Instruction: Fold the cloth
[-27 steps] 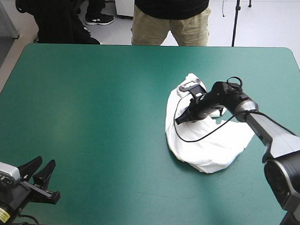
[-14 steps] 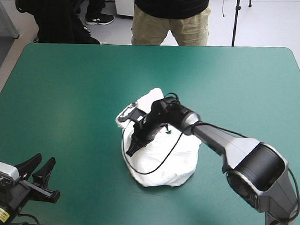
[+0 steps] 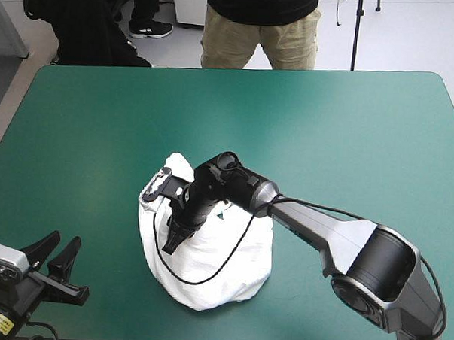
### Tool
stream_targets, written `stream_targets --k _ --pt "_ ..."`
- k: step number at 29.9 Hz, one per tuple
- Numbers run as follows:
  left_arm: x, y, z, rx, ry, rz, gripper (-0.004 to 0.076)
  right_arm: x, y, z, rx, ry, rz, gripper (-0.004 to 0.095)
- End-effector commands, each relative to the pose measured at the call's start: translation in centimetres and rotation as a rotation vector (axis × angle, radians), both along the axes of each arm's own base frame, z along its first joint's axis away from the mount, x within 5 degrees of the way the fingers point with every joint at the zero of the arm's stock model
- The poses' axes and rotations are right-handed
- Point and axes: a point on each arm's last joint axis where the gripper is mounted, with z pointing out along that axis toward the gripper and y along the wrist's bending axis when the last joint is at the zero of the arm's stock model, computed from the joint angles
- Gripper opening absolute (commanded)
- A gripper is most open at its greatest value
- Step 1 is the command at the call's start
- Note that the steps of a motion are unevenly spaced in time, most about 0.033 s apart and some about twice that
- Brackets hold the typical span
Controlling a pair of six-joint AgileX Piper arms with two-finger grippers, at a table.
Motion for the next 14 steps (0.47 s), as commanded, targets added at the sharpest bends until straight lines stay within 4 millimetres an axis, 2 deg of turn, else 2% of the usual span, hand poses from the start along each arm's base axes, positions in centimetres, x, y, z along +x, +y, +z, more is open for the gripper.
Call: stream_targets --k 1,3,5,8,14 --pt "0.3 -0.2 1.4 -0.027 -0.075 -0.009 0.0286 0.7 -1.1 3.9 0.088 -0.055 -0.034 0.0483" --pt "0.4 -0.2 1.3 -0.026 -0.072 -0.009 0.0286 1.3 -1.5 4.1 0.082 -0.051 -0.064 0.0581" --pt "0.7 -0.4 1.3 -0.032 -0.052 -0.012 0.0286 1.9 -2.4 4.6 0.064 -0.046 -0.107 0.0624" --pt "1.0 -0.6 1.2 -0.038 -0.031 -0.015 0.0286 2.9 -4.3 6.0 0.019 -0.056 -0.153 0.0627" --pt "1.5 -0.8 1.3 -0.037 -0.034 -0.019 0.0286 3.5 -10.3 10.5 -0.019 -0.056 -0.263 0.0627"
